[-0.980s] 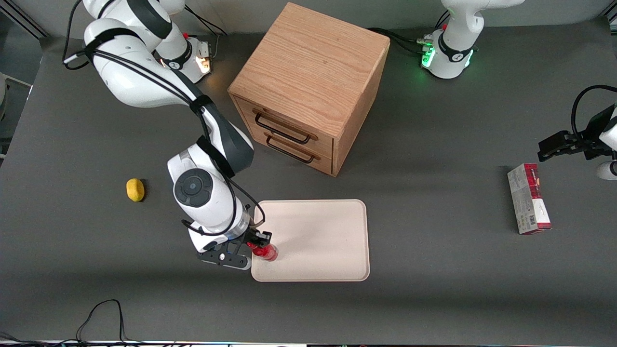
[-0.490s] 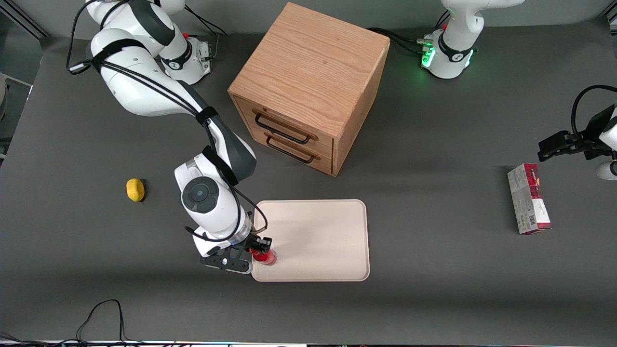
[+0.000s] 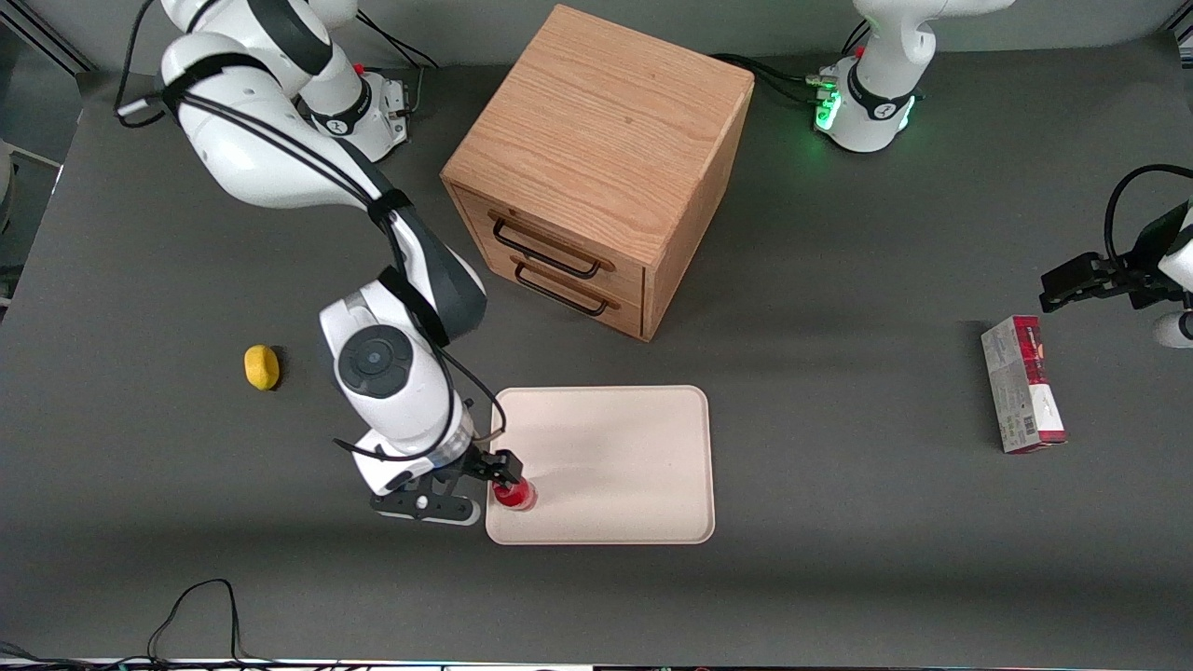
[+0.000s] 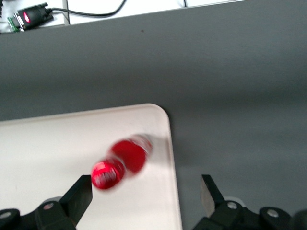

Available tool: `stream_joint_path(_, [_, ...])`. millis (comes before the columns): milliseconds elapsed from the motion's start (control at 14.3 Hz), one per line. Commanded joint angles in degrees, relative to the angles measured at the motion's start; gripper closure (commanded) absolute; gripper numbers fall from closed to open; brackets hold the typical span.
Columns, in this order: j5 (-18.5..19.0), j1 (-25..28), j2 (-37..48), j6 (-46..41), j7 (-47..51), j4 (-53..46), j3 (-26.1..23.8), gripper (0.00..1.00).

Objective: Place coke bottle on tray
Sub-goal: 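Lower the bottle onto the tray and open the right gripper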

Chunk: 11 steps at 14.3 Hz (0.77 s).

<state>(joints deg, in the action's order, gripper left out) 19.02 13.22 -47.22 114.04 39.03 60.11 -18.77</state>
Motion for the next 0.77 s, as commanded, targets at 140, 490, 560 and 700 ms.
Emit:
stream_joint_path(140, [-15.22,-0.12,20.89,-6.64,-16.15,16.75,12.07,0.00])
stream_joint_path(490, [-17.60,-2.74,42.78,-11.99,-27.33,37.50,19.47,0.00])
stream_joint_path(560, [-18.57,-3.97,46.57,-13.13,-29.08,40.06,20.95,0.00])
stream_joint_path(700, [-20.41,-5.73,51.94,-17.69,-33.39,42.45,23.86,0.00])
